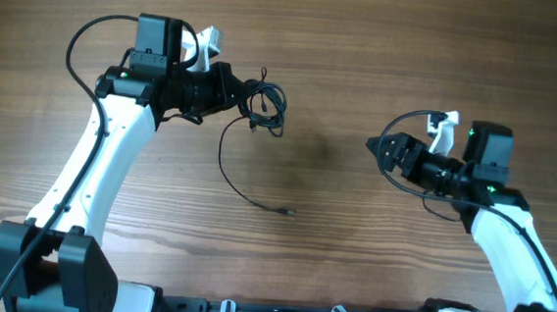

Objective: Untangle cables
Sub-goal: 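Open the right gripper and retract the right arm toward rest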

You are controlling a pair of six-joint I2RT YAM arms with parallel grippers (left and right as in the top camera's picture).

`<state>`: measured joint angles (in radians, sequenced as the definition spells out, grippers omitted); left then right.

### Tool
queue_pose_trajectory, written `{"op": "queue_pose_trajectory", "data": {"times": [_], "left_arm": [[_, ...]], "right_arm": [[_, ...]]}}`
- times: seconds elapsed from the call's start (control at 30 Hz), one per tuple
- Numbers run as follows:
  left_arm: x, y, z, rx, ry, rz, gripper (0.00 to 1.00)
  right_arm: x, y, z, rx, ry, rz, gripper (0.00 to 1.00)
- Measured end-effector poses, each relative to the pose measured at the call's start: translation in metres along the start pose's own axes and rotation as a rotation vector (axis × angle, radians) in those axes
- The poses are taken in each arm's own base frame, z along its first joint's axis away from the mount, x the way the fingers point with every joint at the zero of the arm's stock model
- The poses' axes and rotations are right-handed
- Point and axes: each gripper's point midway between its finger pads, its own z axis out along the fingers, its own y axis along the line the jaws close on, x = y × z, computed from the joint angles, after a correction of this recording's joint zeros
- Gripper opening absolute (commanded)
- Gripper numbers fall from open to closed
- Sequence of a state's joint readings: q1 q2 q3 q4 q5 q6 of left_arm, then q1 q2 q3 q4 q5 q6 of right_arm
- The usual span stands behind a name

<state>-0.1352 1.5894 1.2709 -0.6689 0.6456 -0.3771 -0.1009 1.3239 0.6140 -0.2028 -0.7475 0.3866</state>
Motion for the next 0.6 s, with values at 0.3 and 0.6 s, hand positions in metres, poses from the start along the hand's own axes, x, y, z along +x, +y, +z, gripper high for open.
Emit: {"op": "queue_pose_trajectory", "data": {"times": [0.3,0.6], "left_arm": [[0.000,0.000,0.000,0.001,-0.001,0.001,0.04],[0.004,-0.005,0.000,0.031,0.022,-0.007,0.04]], "right_arm": [[-0.057,0.023,-0.074,0.210,-0.406,-0.191,1.00],[-0.058,0.074,-0.136,0.161,-0.624,-0.317,1.00]]}}
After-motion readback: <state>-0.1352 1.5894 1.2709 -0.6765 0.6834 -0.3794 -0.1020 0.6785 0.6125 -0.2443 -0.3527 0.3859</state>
